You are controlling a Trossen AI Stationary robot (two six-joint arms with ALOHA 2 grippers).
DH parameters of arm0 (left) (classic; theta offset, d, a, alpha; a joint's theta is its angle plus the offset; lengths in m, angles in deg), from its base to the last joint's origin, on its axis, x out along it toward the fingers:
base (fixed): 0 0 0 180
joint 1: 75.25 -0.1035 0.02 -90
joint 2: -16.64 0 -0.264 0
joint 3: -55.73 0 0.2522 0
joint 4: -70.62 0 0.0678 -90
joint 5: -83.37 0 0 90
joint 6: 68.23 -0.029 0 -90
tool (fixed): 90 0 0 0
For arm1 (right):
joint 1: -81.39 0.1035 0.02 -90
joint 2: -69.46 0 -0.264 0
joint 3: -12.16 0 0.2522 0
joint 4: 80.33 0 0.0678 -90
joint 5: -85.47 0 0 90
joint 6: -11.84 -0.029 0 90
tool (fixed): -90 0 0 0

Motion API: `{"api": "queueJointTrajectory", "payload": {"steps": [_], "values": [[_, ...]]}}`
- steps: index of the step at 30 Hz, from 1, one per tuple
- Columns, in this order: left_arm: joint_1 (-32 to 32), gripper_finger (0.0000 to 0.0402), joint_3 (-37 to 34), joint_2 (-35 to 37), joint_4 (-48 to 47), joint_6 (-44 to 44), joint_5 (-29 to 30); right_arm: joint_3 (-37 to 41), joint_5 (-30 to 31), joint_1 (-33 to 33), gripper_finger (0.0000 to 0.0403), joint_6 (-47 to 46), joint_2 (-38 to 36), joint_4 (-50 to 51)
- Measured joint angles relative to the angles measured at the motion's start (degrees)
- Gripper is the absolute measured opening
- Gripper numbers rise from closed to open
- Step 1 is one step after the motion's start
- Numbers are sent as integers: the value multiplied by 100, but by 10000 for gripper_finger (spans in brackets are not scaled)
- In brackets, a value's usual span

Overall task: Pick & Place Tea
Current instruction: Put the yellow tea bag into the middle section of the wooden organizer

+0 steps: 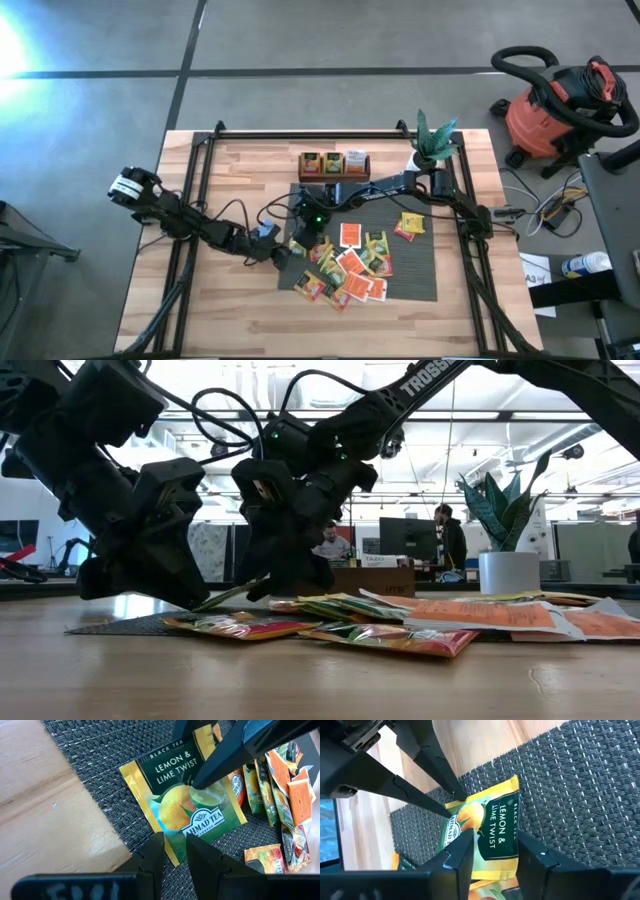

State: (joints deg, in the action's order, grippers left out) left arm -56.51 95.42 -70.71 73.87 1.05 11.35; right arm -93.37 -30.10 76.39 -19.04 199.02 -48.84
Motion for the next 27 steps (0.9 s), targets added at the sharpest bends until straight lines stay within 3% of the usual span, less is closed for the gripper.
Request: {"api": "queueJointTrajectory", "payload": {"steps": [15,20,24,27], "values": [[-4,84,13,327,38,177,2,-7,377,-162,16,138,-264,5],[-4,84,17,856,40,-12,18,-7,966,-221,9,481,-694,134],[-4,84,15,1397,-78,-209,400,-7,1553,-419,9,919,-1275,420],[-4,84,14,1840,-358,-343,853,-7,1662,-738,9,1220,-1646,671]]}}
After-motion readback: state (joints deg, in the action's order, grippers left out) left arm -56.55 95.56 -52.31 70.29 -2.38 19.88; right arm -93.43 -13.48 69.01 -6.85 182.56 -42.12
